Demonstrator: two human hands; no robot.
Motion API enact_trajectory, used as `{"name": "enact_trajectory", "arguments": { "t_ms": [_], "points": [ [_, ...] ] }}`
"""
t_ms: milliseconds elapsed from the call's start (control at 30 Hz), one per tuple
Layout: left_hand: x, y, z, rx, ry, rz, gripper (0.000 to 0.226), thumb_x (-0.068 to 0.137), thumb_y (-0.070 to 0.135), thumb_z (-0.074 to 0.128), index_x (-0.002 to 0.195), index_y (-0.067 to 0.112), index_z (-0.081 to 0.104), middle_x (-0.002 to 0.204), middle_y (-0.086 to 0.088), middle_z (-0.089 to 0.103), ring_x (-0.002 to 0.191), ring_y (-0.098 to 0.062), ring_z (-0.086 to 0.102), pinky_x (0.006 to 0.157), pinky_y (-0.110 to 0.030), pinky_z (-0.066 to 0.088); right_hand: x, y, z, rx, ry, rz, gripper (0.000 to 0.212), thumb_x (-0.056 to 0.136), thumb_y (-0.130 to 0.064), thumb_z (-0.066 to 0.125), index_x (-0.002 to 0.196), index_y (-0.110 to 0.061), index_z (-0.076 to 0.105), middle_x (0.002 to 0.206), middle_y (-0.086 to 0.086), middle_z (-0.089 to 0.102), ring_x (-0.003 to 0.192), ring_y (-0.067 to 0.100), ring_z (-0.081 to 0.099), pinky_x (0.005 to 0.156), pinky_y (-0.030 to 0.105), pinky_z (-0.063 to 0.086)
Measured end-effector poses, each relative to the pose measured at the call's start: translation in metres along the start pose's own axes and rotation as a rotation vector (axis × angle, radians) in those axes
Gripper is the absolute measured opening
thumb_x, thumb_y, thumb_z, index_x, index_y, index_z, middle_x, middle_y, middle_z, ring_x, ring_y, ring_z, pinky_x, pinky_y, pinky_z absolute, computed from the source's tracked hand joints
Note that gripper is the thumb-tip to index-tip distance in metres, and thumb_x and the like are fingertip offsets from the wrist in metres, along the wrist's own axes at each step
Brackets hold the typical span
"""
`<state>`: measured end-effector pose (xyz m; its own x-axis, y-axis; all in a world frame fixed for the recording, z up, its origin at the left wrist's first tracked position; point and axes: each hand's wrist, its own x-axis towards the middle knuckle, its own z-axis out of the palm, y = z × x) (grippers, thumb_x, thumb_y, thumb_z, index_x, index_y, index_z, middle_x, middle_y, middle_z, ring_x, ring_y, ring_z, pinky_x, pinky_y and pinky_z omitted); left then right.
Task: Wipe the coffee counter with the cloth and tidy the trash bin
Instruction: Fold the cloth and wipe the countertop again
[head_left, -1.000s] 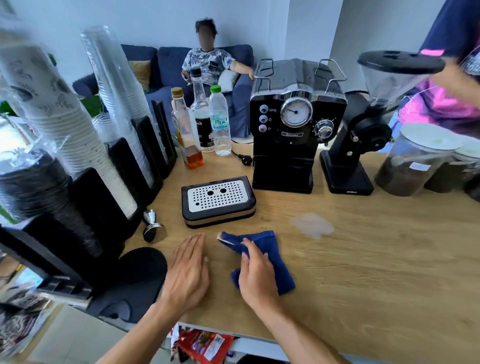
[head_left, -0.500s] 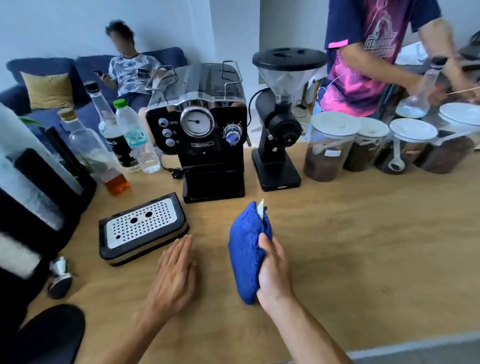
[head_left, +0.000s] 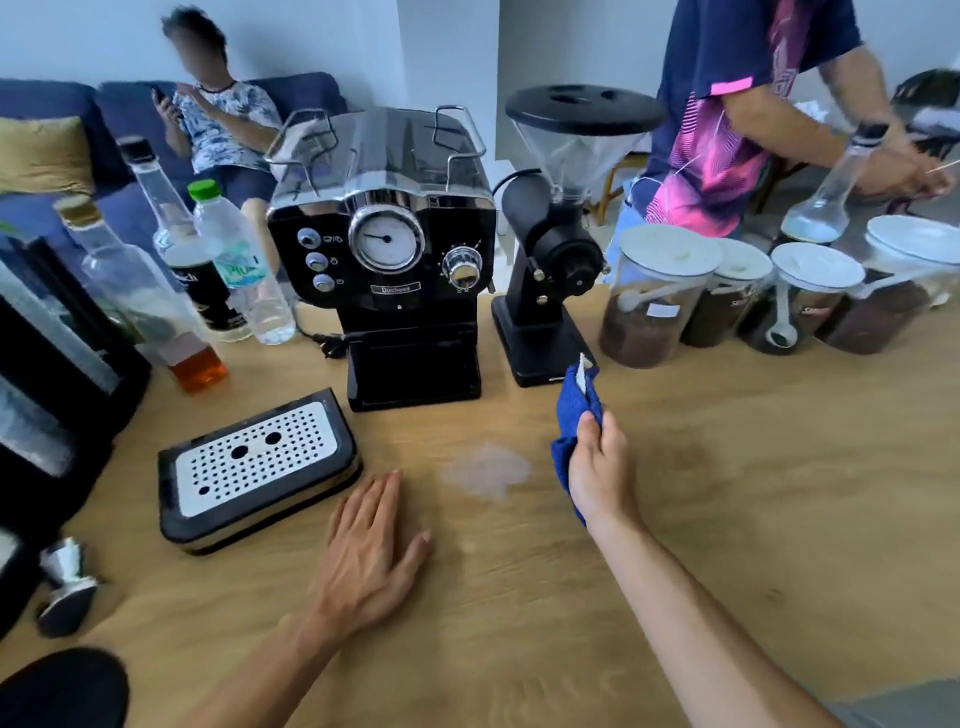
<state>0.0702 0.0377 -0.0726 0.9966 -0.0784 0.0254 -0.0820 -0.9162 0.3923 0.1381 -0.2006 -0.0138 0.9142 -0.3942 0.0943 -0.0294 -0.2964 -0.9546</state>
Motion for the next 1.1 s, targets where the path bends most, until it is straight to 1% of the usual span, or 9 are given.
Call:
{"name": "enact_trajectory", "arguments": {
  "t_ms": [100,200,267,300,367,433,567,733,1100],
  "points": [
    [-0.004,-0.008,0.001,0.015,-0.025,-0.028,0.094,0.077,0.075,0.013,0.154,0.021,0.002,0.163,0.002,0.011,0.149,-0.014,0.006,0.119,-0.028,-0.001,-0.001,0.001,0.038,-0.083,-0.078,0.046,0.026,0.098,-0.023,0.035,0.099,-0.006,0.054,0.068,-0.003,0.054,0.072,0.023,0.055,0.064,0.028,0.038],
    [-0.004,-0.012,0.000,0.035,-0.021,-0.036,0.094,0.076,0.074,0.015,0.154,0.022,0.003,0.162,0.004,0.011,0.148,-0.014,0.008,0.117,-0.025,-0.001,-0.007,-0.006,0.069,-0.101,-0.174,0.022,0.022,0.098,-0.025,0.034,0.092,-0.012,0.051,0.068,-0.001,0.057,0.066,0.019,0.056,0.055,0.014,0.041],
    [-0.003,-0.014,-0.002,0.071,-0.019,-0.028,0.095,0.075,0.074,0.015,0.154,0.023,0.005,0.162,0.005,0.012,0.148,-0.013,0.008,0.115,-0.022,-0.003,-0.005,-0.003,0.082,-0.221,-0.361,0.010,0.033,0.098,-0.032,0.029,0.110,-0.013,0.053,0.105,0.007,0.064,0.106,0.027,0.056,0.094,0.035,0.043],
    [-0.003,-0.014,-0.003,0.087,-0.016,-0.022,0.095,0.074,0.075,0.014,0.154,0.023,0.005,0.162,0.006,0.012,0.148,-0.012,0.008,0.114,-0.021,-0.003,-0.003,0.002,0.083,-0.331,-0.474,-0.007,0.042,0.097,-0.037,0.025,0.124,-0.016,0.049,0.131,0.006,0.053,0.129,0.027,0.039,0.109,0.047,0.026],
    [-0.002,-0.015,-0.006,0.097,-0.019,-0.014,0.096,0.074,0.076,0.016,0.154,0.024,0.006,0.162,0.007,0.013,0.147,-0.011,0.008,0.113,-0.020,-0.003,0.005,0.016,0.074,-0.557,-0.635,-0.134,0.054,0.094,-0.049,0.019,0.141,-0.026,0.033,0.155,-0.003,0.021,0.144,0.018,0.004,0.115,0.052,0.003],
    [0.000,-0.015,-0.008,0.108,-0.031,-0.008,0.097,0.073,0.077,0.017,0.154,0.025,0.004,0.161,0.009,0.012,0.147,-0.010,0.006,0.115,-0.023,-0.001,0.011,0.034,0.060,-0.768,-0.702,-0.324,0.061,0.091,-0.058,0.016,0.145,-0.031,0.018,0.158,-0.008,0.003,0.143,0.014,-0.011,0.112,0.050,-0.010],
    [0.000,-0.013,-0.012,0.140,-0.040,-0.003,0.097,0.074,0.080,0.018,0.154,0.025,0.006,0.161,0.006,0.015,0.148,-0.013,0.009,0.118,-0.032,0.004,0.009,0.054,0.062,-0.959,-0.667,-0.526,0.062,0.092,-0.054,0.015,0.146,-0.028,-0.001,0.158,0.000,-0.007,0.142,0.024,-0.018,0.110,0.053,-0.013],
    [-0.002,-0.014,-0.012,0.149,-0.053,0.007,0.098,0.074,0.081,0.016,0.154,0.025,0.004,0.162,0.007,0.010,0.149,-0.012,0.005,0.117,-0.029,-0.001,0.004,0.044,0.099,-0.997,-0.605,-0.427,0.068,0.086,-0.064,0.011,0.145,-0.033,-0.006,0.157,0.007,-0.011,0.139,0.039,-0.019,0.103,0.066,-0.014],
    [-0.003,-0.015,-0.011,0.182,-0.081,-0.007,0.102,0.070,0.082,0.011,0.154,0.024,0.007,0.163,0.005,0.010,0.149,-0.015,0.003,0.121,-0.037,0.004,-0.040,0.058,0.036,-1.058,-0.606,-0.425,0.081,0.077,-0.071,0.013,0.144,-0.032,-0.011,0.156,0.000,-0.019,0.139,0.030,-0.026,0.102,0.069,-0.012]
  ]
}}
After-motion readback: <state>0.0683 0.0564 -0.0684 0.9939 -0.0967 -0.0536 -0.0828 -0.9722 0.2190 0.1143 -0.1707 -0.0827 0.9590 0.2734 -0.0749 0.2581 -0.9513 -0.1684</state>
